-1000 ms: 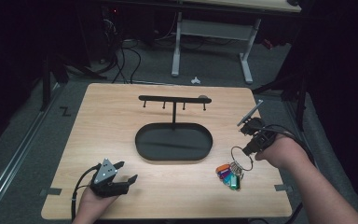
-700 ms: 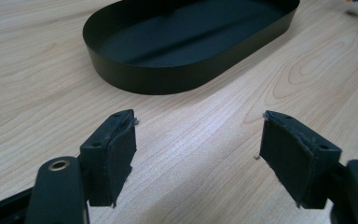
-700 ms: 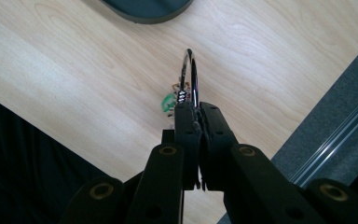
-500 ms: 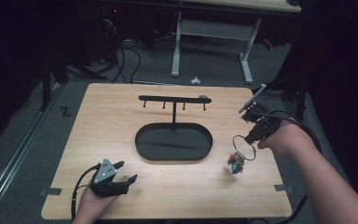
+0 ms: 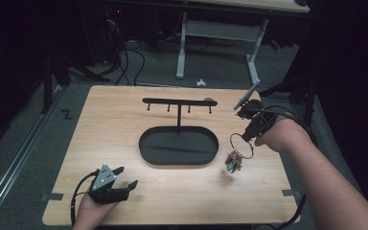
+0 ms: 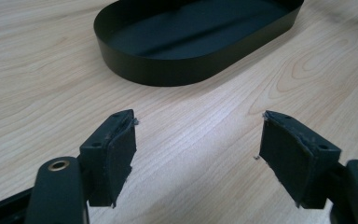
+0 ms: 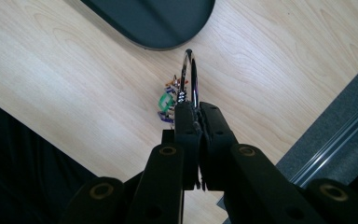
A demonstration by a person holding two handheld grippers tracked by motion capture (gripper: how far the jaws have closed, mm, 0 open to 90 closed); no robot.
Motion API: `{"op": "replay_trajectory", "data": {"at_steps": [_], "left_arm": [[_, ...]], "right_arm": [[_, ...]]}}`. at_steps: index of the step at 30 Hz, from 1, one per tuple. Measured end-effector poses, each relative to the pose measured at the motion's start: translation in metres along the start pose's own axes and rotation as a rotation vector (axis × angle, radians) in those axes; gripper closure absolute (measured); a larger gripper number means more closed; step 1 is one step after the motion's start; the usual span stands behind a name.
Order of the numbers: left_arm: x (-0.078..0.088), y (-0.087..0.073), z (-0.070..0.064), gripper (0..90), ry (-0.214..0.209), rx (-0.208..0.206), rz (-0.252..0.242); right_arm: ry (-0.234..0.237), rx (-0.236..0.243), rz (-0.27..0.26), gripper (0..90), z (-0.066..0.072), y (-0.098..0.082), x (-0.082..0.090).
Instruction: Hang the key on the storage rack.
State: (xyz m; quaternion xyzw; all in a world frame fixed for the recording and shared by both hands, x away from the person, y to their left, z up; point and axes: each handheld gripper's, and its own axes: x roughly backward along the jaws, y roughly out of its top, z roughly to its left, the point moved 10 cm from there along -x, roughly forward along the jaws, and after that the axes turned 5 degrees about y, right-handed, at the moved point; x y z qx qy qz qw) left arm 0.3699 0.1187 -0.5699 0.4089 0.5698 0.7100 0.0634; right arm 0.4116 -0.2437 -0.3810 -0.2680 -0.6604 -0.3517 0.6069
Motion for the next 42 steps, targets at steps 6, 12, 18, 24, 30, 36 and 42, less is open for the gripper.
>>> {"op": "replay_trajectory", "data": {"at_steps": [6,12,18,24,30,36,42], "left_arm": [[0.01,-0.007,0.005,27.4,0.016,0.016,0.009],[0.022,-0.014,0.012,27.4,0.05,0.035,0.01],[0.033,-0.02,0.02,27.0,0.089,0.059,0.001],[0.04,-0.023,0.029,24.4,0.13,0.09,-0.009],[0.04,-0.022,0.03,24.1,0.129,0.095,-0.01],[0.039,-0.023,0.028,24.5,0.118,0.087,-0.005],[0.041,-0.023,0.029,24.6,0.12,0.092,-0.009]], "right_arm": [[0.003,0.013,-0.009,87.5,0.003,0.016,0.004],[0.002,0.028,-0.019,87.5,0.005,0.03,0.011],[0.004,0.045,-0.024,87.5,0.007,0.045,0.012],[0.008,0.067,-0.026,87.5,0.01,0.059,0.013],[0.022,0.085,-0.035,87.5,0.014,0.076,0.008],[0.032,0.106,-0.042,87.6,0.018,0.091,0.003],[0.041,0.11,-0.05,87.6,0.02,0.102,-0.002]]}}
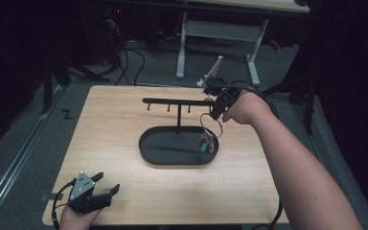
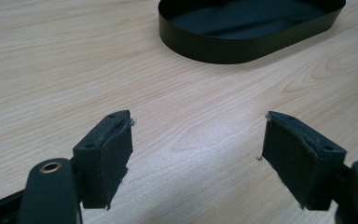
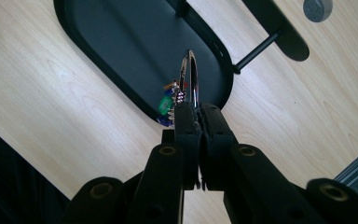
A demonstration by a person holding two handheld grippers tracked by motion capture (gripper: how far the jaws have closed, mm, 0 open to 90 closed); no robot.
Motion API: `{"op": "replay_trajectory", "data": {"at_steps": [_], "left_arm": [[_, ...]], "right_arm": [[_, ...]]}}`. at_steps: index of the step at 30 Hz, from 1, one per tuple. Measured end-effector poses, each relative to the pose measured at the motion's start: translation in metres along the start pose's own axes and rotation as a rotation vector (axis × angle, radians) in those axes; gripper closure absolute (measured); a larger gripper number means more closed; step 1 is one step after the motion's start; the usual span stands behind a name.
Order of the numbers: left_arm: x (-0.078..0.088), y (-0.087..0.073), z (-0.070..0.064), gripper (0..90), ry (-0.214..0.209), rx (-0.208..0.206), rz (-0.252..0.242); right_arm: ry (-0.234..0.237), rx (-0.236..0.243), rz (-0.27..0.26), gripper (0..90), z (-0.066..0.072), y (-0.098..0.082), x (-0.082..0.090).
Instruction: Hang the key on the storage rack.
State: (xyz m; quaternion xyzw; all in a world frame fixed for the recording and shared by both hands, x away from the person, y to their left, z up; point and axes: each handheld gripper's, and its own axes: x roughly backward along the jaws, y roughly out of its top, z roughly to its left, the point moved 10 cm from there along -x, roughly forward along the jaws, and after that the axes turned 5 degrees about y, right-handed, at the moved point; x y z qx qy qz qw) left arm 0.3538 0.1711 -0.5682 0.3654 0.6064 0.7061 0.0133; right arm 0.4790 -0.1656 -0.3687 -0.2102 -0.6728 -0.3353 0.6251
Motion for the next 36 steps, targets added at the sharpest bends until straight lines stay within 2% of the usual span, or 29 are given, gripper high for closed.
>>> {"op": "replay_trajectory", "data": {"at_steps": [3,4,8,9,10,18,19,23,24,29,36], "left_arm": [[0.0,0.0,0.0,24.6,0.001,-0.001,0.0],[0.0,-0.001,0.0,24.7,0.0,-0.003,0.002],[0.001,-0.001,0.0,24.7,-0.001,-0.003,0.004],[0.001,-0.001,0.0,24.7,0.0,-0.004,0.002],[0.001,0.0,0.0,24.7,0.0,-0.005,0.002],[0.0,0.0,-0.001,24.7,-0.007,-0.007,0.003],[0.0,-0.001,-0.001,24.8,-0.01,-0.006,0.007],[0.0,-0.001,-0.002,24.7,-0.007,-0.013,0.009],[0.001,-0.001,-0.002,24.8,-0.01,-0.01,0.014],[0.001,-0.001,-0.002,24.8,-0.008,-0.006,0.01],[0.0,-0.002,-0.003,24.8,-0.011,-0.011,0.013]], "right_arm": [[0.0,-0.018,0.005,87.5,-0.002,0.004,-0.004],[0.0,-0.006,0.002,87.6,-0.005,0.005,-0.005],[-0.001,-0.015,-0.001,87.5,-0.009,0.007,-0.007],[-0.002,-0.033,0.001,87.5,-0.01,0.007,-0.007],[-0.003,-0.022,-0.004,87.5,-0.011,0.008,-0.008],[-0.001,-0.042,-0.001,87.5,-0.019,0.01,-0.011],[-0.003,-0.058,0.007,87.5,-0.02,0.01,-0.012],[-0.006,-0.053,0.01,87.5,-0.026,0.01,-0.014],[0.001,-0.068,0.014,87.5,-0.025,0.011,-0.015],[-0.002,-0.068,0.028,87.5,-0.031,0.01,-0.019],[0.004,-0.068,0.013,87.5,-0.036,0.01,-0.017]]}}
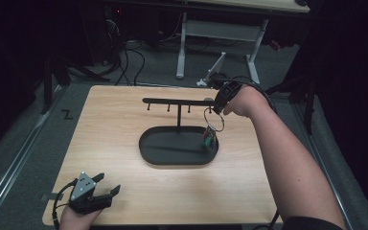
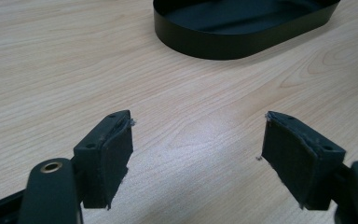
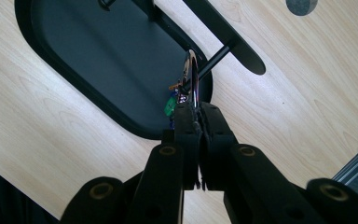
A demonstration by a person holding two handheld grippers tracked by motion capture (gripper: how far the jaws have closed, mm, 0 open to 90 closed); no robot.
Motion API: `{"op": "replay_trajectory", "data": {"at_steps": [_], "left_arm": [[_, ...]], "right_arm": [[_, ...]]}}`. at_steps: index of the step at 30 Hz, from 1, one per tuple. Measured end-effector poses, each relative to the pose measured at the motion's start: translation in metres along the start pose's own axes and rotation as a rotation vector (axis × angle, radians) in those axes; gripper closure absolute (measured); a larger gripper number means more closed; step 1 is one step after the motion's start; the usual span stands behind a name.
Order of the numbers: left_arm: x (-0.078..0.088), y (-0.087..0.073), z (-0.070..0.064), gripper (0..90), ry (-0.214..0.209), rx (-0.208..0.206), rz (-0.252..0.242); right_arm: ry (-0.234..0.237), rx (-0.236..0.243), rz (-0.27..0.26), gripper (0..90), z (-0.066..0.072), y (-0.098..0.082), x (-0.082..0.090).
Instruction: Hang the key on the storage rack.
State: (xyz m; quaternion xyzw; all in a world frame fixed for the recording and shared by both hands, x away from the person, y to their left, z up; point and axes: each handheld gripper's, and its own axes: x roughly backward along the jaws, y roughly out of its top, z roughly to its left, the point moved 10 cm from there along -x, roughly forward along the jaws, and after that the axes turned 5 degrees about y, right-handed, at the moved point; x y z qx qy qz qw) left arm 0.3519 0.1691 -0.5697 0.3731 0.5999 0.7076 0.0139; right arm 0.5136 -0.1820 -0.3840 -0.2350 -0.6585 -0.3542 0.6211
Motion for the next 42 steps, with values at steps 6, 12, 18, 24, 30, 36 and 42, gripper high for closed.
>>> {"op": "replay_trajectory", "data": {"at_steps": [6,12,18,24,30,36,42], "left_arm": [[-0.001,0.0,0.0,24.9,-0.001,0.0,0.0],[-0.001,0.0,0.0,24.9,-0.001,-0.001,0.002],[-0.001,-0.001,0.001,24.9,0.001,0.0,0.001],[-0.001,-0.001,0.0,24.9,0.001,-0.007,0.007],[-0.003,0.0,-0.002,25.0,0.001,-0.009,0.01],[-0.006,-0.002,-0.008,24.9,-0.009,-0.036,0.025],[-0.007,-0.001,-0.007,24.9,-0.01,-0.026,0.021]], "right_arm": [[0.006,-0.038,0.0,87.5,-0.007,-0.002,-0.002],[0.004,-0.04,0.002,87.4,-0.01,0.005,-0.009],[0.011,-0.017,0.001,86.4,-0.011,0.014,-0.016],[0.005,-0.055,-0.047,73.5,-0.007,0.019,-0.011],[0.012,-0.084,-0.129,55.9,0.0,0.019,-0.002],[0.003,-0.11,-0.189,39.7,0.001,0.011,-0.003],[-0.004,-0.145,-0.212,33.8,-0.001,-0.001,-0.006]]}}
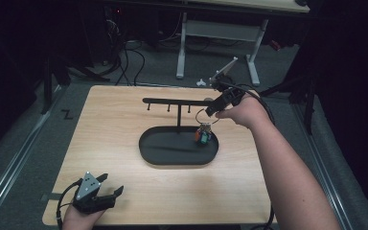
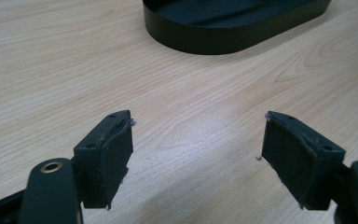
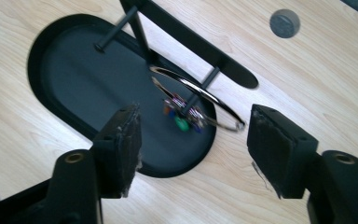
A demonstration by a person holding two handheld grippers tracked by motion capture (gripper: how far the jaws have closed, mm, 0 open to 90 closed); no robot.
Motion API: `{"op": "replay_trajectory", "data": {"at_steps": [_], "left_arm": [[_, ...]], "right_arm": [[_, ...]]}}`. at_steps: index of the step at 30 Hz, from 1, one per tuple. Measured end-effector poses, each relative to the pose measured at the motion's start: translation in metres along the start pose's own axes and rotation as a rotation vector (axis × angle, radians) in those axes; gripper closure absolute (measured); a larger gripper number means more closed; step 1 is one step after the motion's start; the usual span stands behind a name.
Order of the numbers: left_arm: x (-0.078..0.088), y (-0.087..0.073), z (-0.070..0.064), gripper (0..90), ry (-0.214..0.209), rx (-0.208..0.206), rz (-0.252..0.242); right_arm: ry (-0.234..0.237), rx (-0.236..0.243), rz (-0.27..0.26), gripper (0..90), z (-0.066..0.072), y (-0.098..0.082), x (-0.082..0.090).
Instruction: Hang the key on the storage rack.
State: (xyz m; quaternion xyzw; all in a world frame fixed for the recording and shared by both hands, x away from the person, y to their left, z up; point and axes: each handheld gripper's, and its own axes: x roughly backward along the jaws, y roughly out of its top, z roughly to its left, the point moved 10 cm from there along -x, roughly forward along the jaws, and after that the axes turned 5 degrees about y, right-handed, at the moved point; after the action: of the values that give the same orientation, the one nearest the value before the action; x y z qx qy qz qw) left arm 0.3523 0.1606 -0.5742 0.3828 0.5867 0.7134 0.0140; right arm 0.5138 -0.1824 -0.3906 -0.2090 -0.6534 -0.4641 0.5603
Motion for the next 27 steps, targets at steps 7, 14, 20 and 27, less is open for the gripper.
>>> {"op": "replay_trajectory", "data": {"at_steps": [7,14,20,27], "left_arm": [[0.0,-0.001,0.001,24.9,-0.001,0.01,0.0],[-0.003,0.003,0.002,24.9,-0.006,0.013,-0.007],[-0.013,0.007,-0.005,24.9,-0.03,-0.009,-0.002],[-0.021,0.01,-0.004,25.8,-0.026,-0.006,0.015]], "right_arm": [[-0.014,0.01,-0.028,24.4,-0.008,-0.013,-0.009],[-0.005,-0.013,-0.06,24.1,-0.009,-0.027,-0.018],[-0.025,-0.001,-0.135,24.4,-0.01,-0.045,-0.027],[-0.022,-0.037,-0.227,25.6,-0.008,-0.08,-0.048]]}}
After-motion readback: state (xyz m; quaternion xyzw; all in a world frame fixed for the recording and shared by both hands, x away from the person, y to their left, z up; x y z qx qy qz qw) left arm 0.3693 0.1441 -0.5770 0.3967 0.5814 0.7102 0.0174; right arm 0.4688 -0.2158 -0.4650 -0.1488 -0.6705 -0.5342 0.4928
